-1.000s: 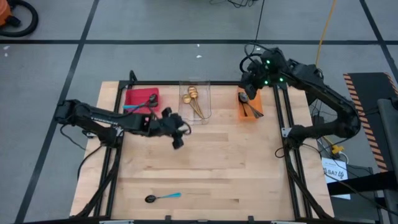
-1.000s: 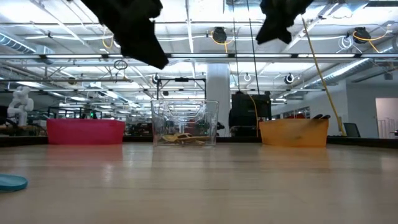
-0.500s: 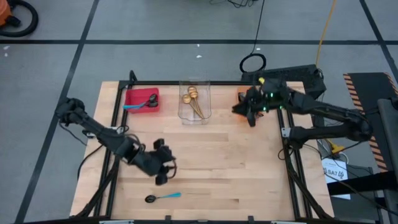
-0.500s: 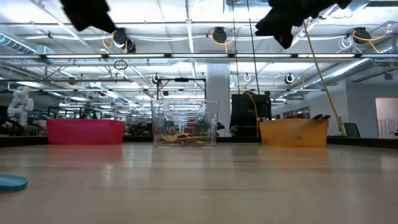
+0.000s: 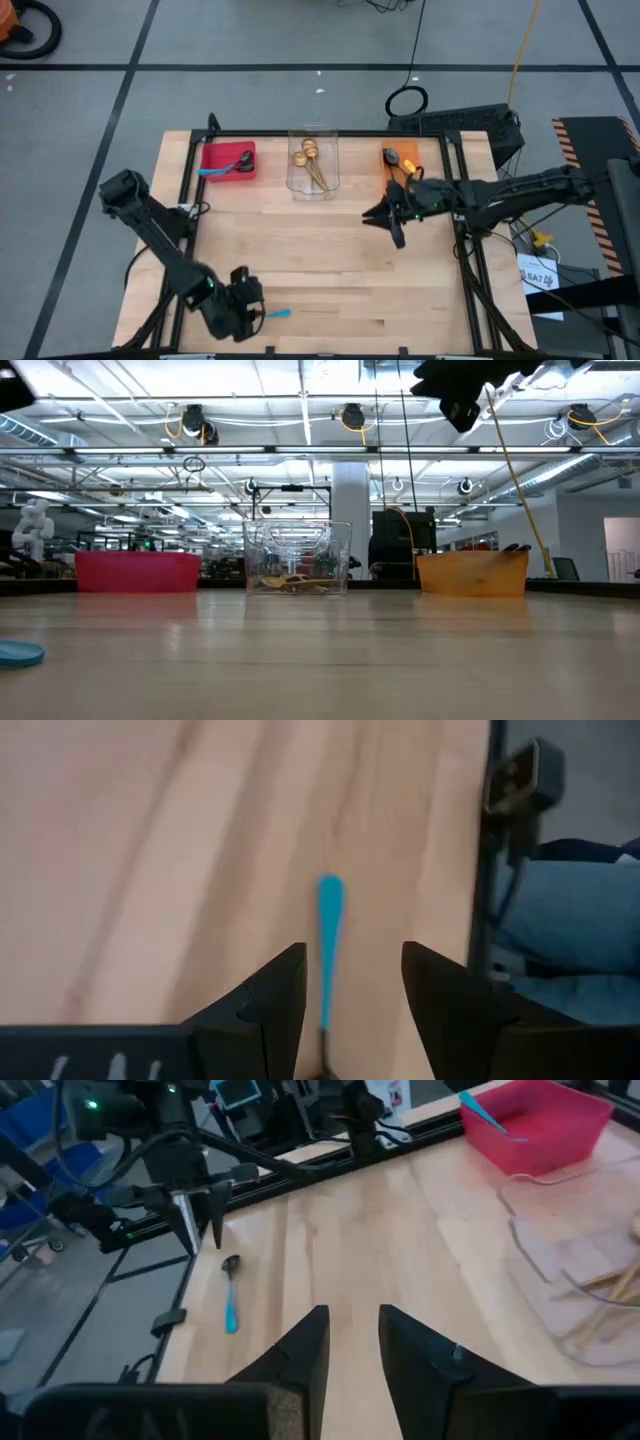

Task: Sort silverware by color (type)
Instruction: Put the blue spoon into the red bin

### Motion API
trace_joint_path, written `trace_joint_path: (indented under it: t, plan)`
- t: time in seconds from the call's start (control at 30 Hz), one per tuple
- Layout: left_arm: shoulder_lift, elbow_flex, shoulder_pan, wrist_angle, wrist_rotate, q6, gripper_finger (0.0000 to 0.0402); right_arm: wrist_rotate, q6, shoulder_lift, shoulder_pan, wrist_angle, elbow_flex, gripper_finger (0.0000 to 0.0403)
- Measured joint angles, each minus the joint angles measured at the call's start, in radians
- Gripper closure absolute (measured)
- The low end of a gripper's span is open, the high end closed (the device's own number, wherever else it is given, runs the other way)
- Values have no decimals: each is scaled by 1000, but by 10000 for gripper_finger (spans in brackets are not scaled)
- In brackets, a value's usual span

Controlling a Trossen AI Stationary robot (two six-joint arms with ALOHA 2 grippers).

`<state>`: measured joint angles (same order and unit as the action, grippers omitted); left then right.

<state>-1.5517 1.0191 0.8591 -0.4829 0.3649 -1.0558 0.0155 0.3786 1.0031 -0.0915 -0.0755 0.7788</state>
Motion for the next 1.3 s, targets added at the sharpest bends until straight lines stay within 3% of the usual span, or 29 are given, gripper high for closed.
trace_joint_path:
  t: [0.17,0.4,0.83,1.1,1.3]
  plan:
    - [-69,0,68,24,0,-85,229,-91,13,60,-130,67,0,316]
    - [-161,0,136,25,0,-143,229,-125,20,221,-263,283,0,316]
    - [-239,-1,158,4,3,-92,229,-152,7,518,-349,722,5,316]
    - [-237,-1,155,-32,4,-83,229,-174,-81,721,-356,703,183,316]
    - [-237,-1,164,-44,4,-84,229,-175,-175,856,-356,582,367,316]
